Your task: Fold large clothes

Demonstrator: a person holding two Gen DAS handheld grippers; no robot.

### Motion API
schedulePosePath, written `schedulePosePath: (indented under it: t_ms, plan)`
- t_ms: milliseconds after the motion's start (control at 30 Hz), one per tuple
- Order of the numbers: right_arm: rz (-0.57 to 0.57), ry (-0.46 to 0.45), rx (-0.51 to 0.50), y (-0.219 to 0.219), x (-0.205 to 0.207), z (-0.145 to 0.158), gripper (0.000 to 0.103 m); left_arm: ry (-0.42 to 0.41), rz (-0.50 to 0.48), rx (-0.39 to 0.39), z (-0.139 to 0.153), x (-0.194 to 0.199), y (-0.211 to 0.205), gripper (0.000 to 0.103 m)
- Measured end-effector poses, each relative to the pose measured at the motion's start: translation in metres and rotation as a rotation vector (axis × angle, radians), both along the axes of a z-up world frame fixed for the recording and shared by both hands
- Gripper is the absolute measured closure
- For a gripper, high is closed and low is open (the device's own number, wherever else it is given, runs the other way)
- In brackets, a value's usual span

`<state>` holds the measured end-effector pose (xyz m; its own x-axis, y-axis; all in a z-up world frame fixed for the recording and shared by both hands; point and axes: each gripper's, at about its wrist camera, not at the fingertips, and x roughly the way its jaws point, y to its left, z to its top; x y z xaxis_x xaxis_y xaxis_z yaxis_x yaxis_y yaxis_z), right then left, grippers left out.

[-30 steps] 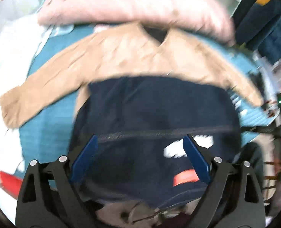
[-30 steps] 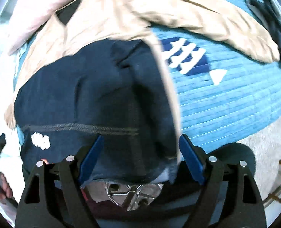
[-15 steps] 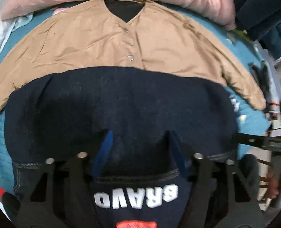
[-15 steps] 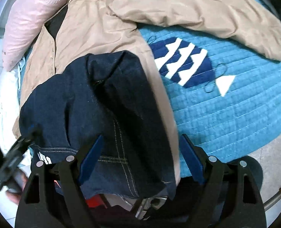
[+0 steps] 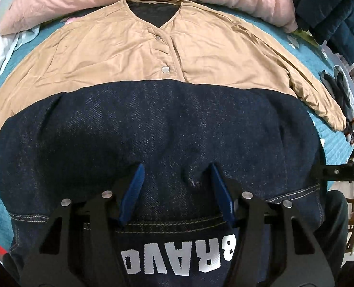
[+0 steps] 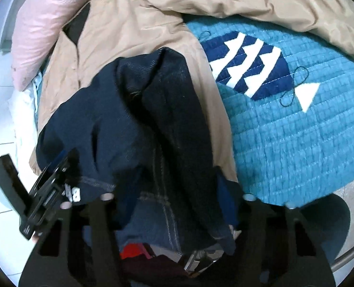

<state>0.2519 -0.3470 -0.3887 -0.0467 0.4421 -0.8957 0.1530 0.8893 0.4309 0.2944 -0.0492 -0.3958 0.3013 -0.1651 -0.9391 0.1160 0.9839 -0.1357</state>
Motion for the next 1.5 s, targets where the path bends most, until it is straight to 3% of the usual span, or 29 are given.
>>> schedulePosePath:
  t_ms: [100, 267, 400, 633, 800, 933, 1000, 1033, 1067, 1133, 1300, 1433, 1500]
  plan:
    - [0.015, -0.02, 0.06, 0.002, -0.004, 0.014, 0.055, -0.002, 0.002, -0.006, 0.0, -0.001, 0.001, 0.046]
    - [-0.005, -0.004, -0.01, -0.005, 0.001, 0.014, 0.053, -0.004, -0.001, -0.009, 0.0, -0.002, 0.002, 0.045]
    - [-0.028, 0.033, 0.025, -0.011, 0.006, 0.005, 0.052, -0.006, -0.004, -0.009, 0.0, -0.002, 0.002, 0.045]
    - [0.031, 0.027, 0.024, -0.001, -0.001, 0.02, 0.051, -0.004, -0.003, -0.009, 0.0, -0.002, 0.002, 0.045]
    - [0.051, 0.061, -0.032, 0.001, 0.011, -0.009, 0.042, -0.005, -0.003, -0.009, 0.0, -0.002, 0.002, 0.044]
    - [0.017, 0.085, 0.047, -0.004, 0.014, -0.033, 0.04, -0.005, -0.002, -0.007, -0.001, -0.002, 0.002, 0.044]
    - [0.001, 0.071, 0.072, -0.006, 0.011, -0.031, 0.048, -0.005, -0.003, -0.009, -0.001, -0.002, 0.003, 0.044]
    - [-0.001, 0.059, 0.09, -0.006, 0.009, -0.027, 0.062, -0.005, -0.004, -0.009, 0.0, -0.002, 0.003, 0.044]
    - [0.001, 0.044, 0.1, -0.006, 0.006, -0.021, 0.069, -0.005, -0.004, -0.008, -0.001, -0.002, 0.003, 0.044]
    - [0.004, 0.014, 0.092, -0.006, 0.001, -0.01, 0.076, -0.005, -0.004, -0.008, -0.001, -0.002, 0.003, 0.044]
    - [-0.081, 0.025, 0.137, -0.013, -0.005, 0.001, 0.083, -0.005, 0.002, -0.017, 0.0, -0.002, 0.004, 0.044]
    - [0.007, -0.027, 0.068, 0.007, -0.006, 0.026, 0.087, -0.004, 0.002, -0.027, 0.0, -0.002, 0.006, 0.044]
    - [-0.012, -0.012, 0.06, 0.01, -0.003, 0.027, 0.087, -0.001, 0.004, -0.034, 0.0, -0.001, 0.007, 0.044]
